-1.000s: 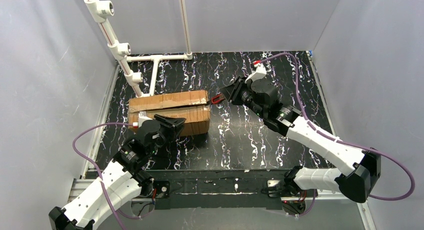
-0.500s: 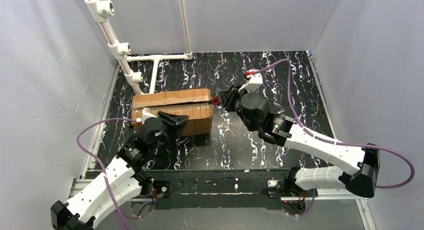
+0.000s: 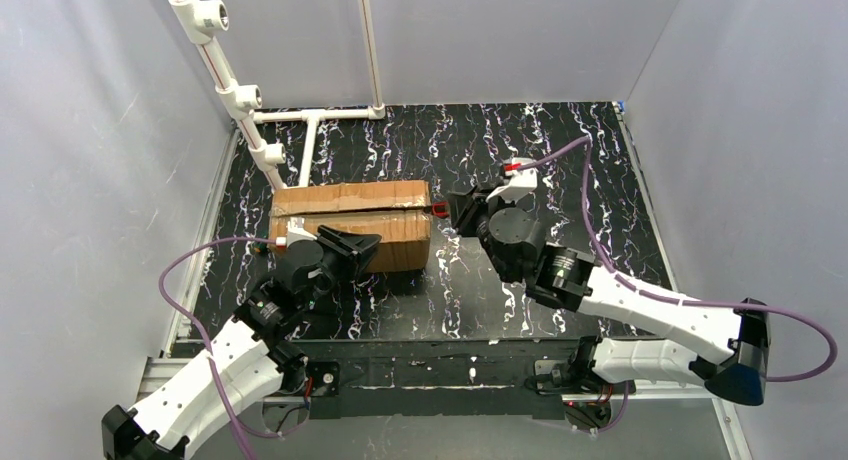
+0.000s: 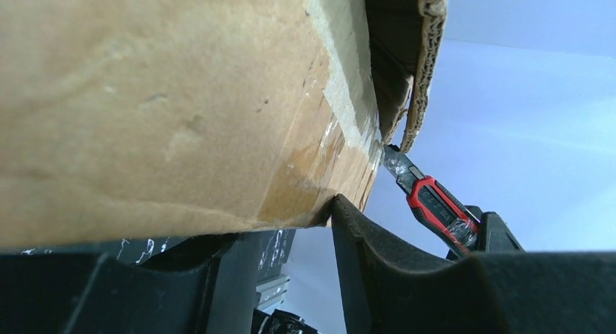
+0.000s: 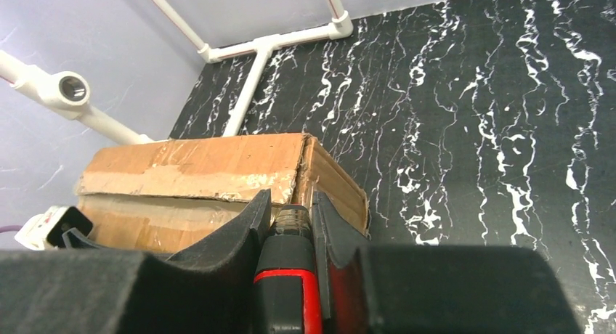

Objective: Unpack the express box
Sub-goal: Cut the express box at the center of the board.

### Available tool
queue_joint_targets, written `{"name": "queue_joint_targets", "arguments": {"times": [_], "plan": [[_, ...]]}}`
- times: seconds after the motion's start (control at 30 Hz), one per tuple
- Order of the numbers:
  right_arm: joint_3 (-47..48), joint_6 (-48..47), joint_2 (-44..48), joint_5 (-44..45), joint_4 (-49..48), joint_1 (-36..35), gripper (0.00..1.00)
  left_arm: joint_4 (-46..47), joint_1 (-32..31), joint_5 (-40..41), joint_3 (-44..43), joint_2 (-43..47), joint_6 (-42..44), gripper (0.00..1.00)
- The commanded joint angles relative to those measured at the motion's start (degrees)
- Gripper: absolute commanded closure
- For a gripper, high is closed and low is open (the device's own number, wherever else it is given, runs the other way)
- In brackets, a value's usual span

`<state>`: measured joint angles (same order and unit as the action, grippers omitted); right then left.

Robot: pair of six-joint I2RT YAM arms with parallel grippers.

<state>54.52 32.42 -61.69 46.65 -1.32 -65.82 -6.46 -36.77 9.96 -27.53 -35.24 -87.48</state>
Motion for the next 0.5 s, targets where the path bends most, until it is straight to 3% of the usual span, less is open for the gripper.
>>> {"name": "queue_joint_targets", "arguments": {"times": [0.0, 0.07, 0.13, 0.23, 0.37, 0.47], "plan": [[-2.44, -0.14, 5.1, -5.58, 10.03, -1.68, 0.99, 3.52, 1.26, 5.85, -0.27, 0.88, -3.42, 0.63], [-6.22, 1.06, 0.99, -7.79, 6.28, -1.15, 0.99, 4.37, 1.28, 5.91, 0.38, 0.78, -3.55, 0.63], [-4.55, 2.24, -2.29, -12.23, 10.56, 1.05, 0.99, 5.83, 1.26, 5.61, 1.24, 0.21, -4.7, 0.63], [-7.37, 1.26, 8.37, -11.12, 6.32, 2.66, 0.99, 5.77, 1.27, 4.55, 0.82, -0.09, -3.56, 0.61], [-14.29, 10.94, 1.18, -33.72, -3.27, 10.24, 0.99, 8.66, 1.27, 3.53, 2.34, -0.9, -5.32, 0.6], [-14.77, 11.19, 8.17, -32.05, -1.55, 12.68, 0.99, 9.05, 1.2, 2.42, 1.44, -1.37, -4.1, 0.59]]}}
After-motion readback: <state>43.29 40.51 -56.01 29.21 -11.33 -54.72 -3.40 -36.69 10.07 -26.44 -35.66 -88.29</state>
